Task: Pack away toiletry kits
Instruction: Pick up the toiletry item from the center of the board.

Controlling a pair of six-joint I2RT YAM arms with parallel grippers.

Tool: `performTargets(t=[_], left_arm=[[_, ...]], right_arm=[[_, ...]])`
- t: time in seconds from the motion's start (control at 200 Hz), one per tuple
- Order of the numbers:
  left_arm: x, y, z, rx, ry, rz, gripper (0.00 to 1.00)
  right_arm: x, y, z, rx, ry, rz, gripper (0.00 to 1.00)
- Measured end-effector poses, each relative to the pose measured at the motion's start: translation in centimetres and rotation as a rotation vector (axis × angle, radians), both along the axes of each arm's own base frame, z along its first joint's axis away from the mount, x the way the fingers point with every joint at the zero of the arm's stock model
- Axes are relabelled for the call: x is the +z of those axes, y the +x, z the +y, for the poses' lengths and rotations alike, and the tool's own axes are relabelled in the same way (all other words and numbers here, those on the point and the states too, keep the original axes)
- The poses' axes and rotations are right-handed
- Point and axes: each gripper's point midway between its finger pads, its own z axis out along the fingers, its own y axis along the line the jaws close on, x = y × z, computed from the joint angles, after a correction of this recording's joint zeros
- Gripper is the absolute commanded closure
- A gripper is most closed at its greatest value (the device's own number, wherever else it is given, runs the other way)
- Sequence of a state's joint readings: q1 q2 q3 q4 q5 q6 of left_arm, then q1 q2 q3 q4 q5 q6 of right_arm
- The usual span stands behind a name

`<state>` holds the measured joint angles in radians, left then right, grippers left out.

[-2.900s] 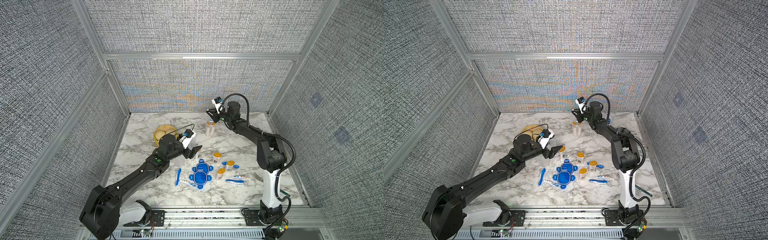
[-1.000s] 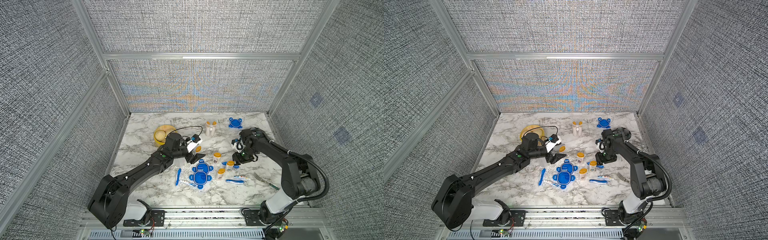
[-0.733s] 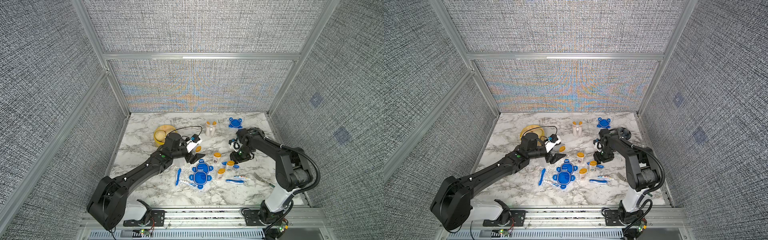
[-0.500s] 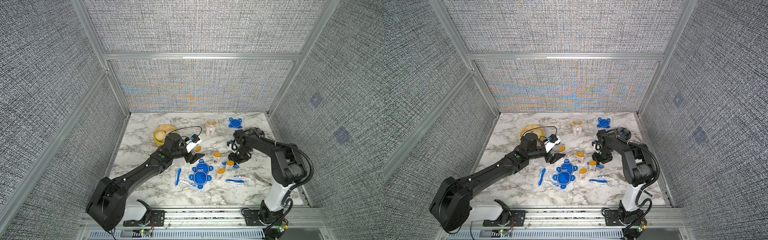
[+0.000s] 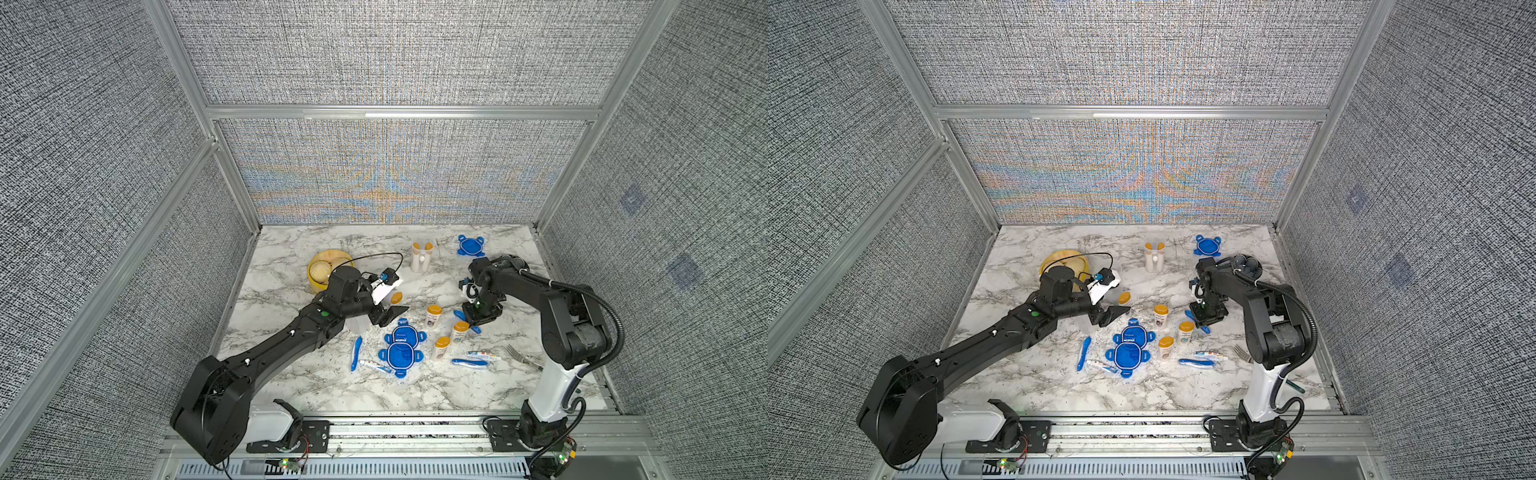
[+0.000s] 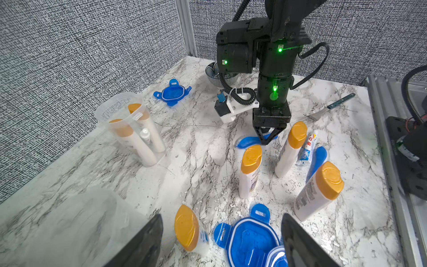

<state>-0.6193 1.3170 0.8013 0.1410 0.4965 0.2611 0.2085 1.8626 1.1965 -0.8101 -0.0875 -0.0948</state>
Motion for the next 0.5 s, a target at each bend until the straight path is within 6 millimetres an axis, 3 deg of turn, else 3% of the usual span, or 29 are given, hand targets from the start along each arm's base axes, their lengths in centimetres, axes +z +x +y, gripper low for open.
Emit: performTargets(t=[0.065,0.2,0.5], left_arm=[[0.0,-0.1,0.1,0.0,-0.001,-0.002,0.21],[0.0,-0.1,0.1,0.001,0.0,-0.001,0.21],[-0.1,0.0,0.1,0.004,0.002,0.0,0.21]], right_arm=[[0.0,0.4,-0.2,-0.016,0.002,-0.014,0.65],[0.2,1.1,-0.1,-0.028,0.011,-0.04,0.52],[0.5,3.5,1.6,-0.02,0.047,-0.087,0.57]])
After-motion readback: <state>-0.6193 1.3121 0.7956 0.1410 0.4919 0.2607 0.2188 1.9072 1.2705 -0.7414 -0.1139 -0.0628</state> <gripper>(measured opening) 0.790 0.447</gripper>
